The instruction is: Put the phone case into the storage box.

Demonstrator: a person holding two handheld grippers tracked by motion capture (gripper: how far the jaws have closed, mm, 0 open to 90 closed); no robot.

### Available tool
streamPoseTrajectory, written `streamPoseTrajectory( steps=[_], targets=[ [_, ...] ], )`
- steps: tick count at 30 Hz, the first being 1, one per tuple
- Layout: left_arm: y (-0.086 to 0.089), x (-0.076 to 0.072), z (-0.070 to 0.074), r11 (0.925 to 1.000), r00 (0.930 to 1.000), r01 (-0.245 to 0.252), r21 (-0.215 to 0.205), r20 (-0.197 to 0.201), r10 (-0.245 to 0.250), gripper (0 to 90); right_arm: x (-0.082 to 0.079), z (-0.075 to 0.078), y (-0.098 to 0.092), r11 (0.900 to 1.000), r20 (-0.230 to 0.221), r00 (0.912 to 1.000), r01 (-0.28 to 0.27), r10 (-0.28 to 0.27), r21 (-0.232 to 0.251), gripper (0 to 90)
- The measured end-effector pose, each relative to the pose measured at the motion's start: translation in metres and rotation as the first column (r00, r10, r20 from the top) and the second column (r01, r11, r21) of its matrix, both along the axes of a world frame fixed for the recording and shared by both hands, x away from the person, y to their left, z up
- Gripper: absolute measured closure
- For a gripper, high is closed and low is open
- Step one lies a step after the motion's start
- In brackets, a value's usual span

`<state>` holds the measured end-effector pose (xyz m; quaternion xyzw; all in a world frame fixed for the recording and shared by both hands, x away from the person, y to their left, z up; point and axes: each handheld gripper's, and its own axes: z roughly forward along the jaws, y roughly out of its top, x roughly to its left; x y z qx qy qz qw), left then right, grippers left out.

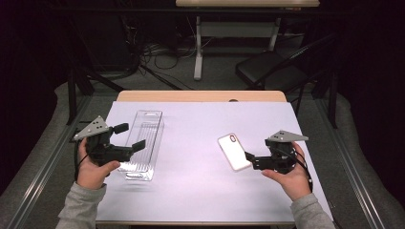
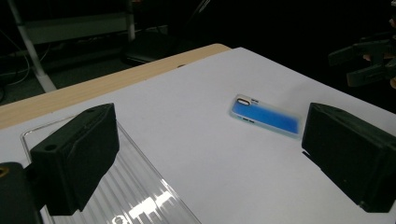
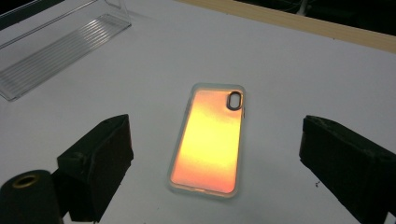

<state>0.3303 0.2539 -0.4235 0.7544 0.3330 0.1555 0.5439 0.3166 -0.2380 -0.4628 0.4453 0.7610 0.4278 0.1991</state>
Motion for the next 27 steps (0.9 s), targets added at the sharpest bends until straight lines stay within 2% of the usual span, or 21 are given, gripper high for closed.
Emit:
streamPoseTrajectory(
  steps=[2, 4, 7, 8, 11, 12, 17, 18, 21, 22, 23, 27],
  targets=[
    [-0.002, 0.004, 0.002, 0.9999, 1.0000, 0.002, 0.014, -0.003, -0.002, 5.8, 0.004, 0.000, 0.002, 1.000, -0.011, 0.9999, -0.008, 0.008, -0.018, 10.0],
    [-0.004, 0.009, 0.006, 0.9998, 0.9999, -0.006, 0.017, -0.009, 0.006, 10.0, 0.007, 0.000, 0.005, 0.999, -0.016, 0.9998, -0.013, 0.012, -0.040, 12.1],
    [-0.006, 0.014, 0.008, 0.9997, 0.9996, -0.021, 0.016, -0.016, 0.021, 10.7, 0.011, 0.001, 0.008, 0.998, -0.022, 0.9996, -0.022, 0.020, -0.063, 14.1],
    [-0.006, 0.016, 0.009, 0.9994, 0.9995, -0.028, 0.022, -0.014, 0.028, 10.6, 0.015, 0.003, 0.011, 0.997, -0.043, 0.9986, -0.033, 0.030, -0.074, 15.5],
    [-0.009, 0.021, 0.014, 0.9992, 0.9995, -0.028, 0.030, -0.013, 0.028, 11.1, 0.020, 0.004, 0.013, 0.996, -0.065, 0.9975, -0.035, 0.030, -0.082, 17.6],
    [-0.009, 0.024, 0.016, 0.9989, 0.9993, -0.035, 0.031, -0.011, 0.036, 13.8, 0.026, 0.005, 0.016, 0.995, -0.081, 0.9964, -0.035, 0.027, -0.097, 18.2],
    [-0.010, 0.028, 0.020, 0.9982, 0.9989, -0.048, 0.037, 0.000, 0.048, 15.2, 0.038, 0.006, 0.019, 0.993, -0.116, 0.9931, -0.032, 0.018, -0.113, 20.9],
    [-0.010, 0.029, 0.019, 0.9982, 0.9987, -0.050, 0.033, -0.001, 0.050, 15.2, 0.045, 0.008, 0.021, 0.992, -0.137, 0.9905, -0.031, 0.015, -0.120, 22.6],
    [-0.008, 0.028, 0.018, 0.9977, 0.9984, -0.056, 0.038, -0.002, 0.056, 15.1, 0.051, 0.009, 0.023, 0.990, -0.156, 0.9876, -0.038, 0.017, -0.132, 23.2],
    [-0.007, 0.028, 0.017, 0.9976, 0.9983, -0.058, 0.038, -0.003, 0.058, 15.1, 0.057, 0.010, 0.026, 0.989, -0.192, 0.9812, -0.043, 0.015, -0.139, 24.5],
    [-0.006, 0.028, 0.016, 0.9975, 0.9981, -0.061, 0.037, -0.005, 0.061, 15.1, 0.057, 0.010, 0.026, 0.989, -0.192, 0.9812, -0.043, 0.015, -0.139, 24.5],
    [-0.002, 0.027, 0.013, 0.9966, 0.9973, -0.073, 0.039, -0.007, 0.073, 15.2, 0.069, 0.010, 0.031, 0.986, -0.239, 0.9710, -0.054, 0.014, -0.161, 29.3]
  ],
)
